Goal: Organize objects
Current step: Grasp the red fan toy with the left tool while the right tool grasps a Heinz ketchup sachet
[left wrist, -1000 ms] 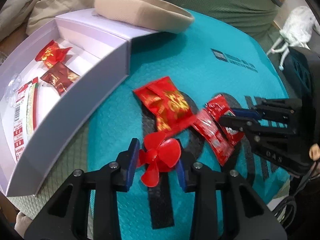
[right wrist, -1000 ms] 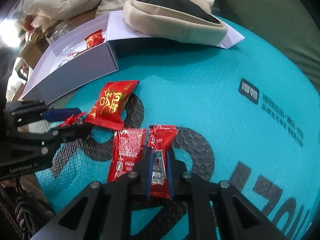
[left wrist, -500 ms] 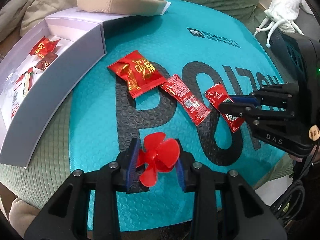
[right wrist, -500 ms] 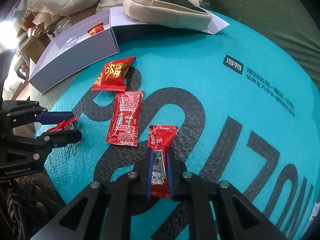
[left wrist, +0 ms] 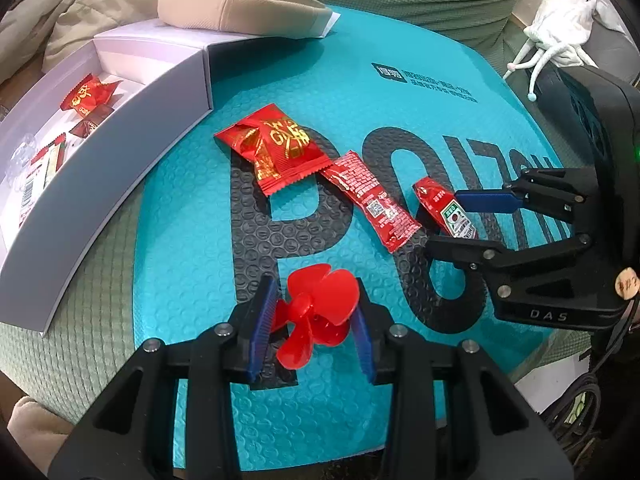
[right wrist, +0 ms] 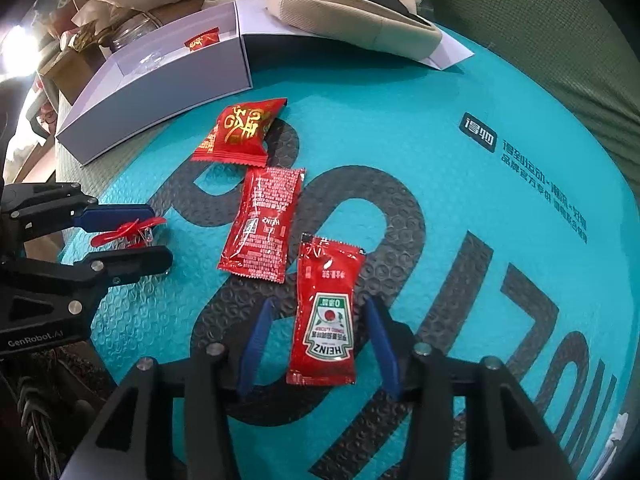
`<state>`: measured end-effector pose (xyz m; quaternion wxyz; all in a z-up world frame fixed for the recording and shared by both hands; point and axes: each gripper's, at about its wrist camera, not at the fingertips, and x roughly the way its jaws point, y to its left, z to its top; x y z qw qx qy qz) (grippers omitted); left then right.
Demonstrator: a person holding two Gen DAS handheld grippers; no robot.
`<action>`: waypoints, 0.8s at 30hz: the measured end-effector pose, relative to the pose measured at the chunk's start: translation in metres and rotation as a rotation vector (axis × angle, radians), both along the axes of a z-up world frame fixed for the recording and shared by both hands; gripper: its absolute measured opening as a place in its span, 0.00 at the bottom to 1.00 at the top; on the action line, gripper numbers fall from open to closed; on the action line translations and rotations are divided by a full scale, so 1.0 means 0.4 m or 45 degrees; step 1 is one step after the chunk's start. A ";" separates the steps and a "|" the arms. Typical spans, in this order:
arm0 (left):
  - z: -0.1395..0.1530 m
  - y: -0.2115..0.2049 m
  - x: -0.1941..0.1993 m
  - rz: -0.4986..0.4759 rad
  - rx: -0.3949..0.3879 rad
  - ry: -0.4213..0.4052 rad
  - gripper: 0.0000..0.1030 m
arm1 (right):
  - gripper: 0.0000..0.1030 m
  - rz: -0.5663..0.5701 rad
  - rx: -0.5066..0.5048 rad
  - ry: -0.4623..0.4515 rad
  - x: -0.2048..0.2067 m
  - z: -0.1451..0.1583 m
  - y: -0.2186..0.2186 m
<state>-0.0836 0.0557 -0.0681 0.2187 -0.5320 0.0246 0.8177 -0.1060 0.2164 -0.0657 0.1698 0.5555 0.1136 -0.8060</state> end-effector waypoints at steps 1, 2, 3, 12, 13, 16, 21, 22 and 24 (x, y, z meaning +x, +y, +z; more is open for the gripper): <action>0.000 0.000 0.000 0.000 0.000 0.000 0.33 | 0.48 0.000 0.000 0.000 0.001 -0.001 0.000; 0.000 0.000 0.000 0.000 -0.001 0.000 0.33 | 0.48 0.000 -0.001 0.001 0.001 -0.001 0.000; 0.000 0.000 0.000 0.000 -0.001 0.000 0.33 | 0.48 -0.001 -0.002 0.002 0.002 -0.001 0.000; -0.002 0.001 0.002 0.005 0.004 0.000 0.33 | 0.48 -0.004 -0.013 0.006 0.004 -0.002 0.004; -0.002 0.001 0.002 0.006 0.004 0.000 0.33 | 0.48 -0.001 -0.011 0.007 0.003 -0.003 0.004; -0.002 0.001 0.002 0.005 0.003 0.004 0.33 | 0.40 -0.005 -0.005 0.011 0.002 -0.004 0.006; 0.002 0.003 0.001 0.018 -0.016 0.000 0.33 | 0.22 -0.070 -0.037 0.020 -0.006 0.004 0.035; 0.005 0.003 0.001 0.023 -0.026 -0.003 0.31 | 0.22 -0.085 -0.032 0.025 -0.007 0.006 0.037; 0.010 0.002 0.002 0.028 -0.028 -0.003 0.28 | 0.22 -0.104 -0.036 0.021 -0.006 0.006 0.044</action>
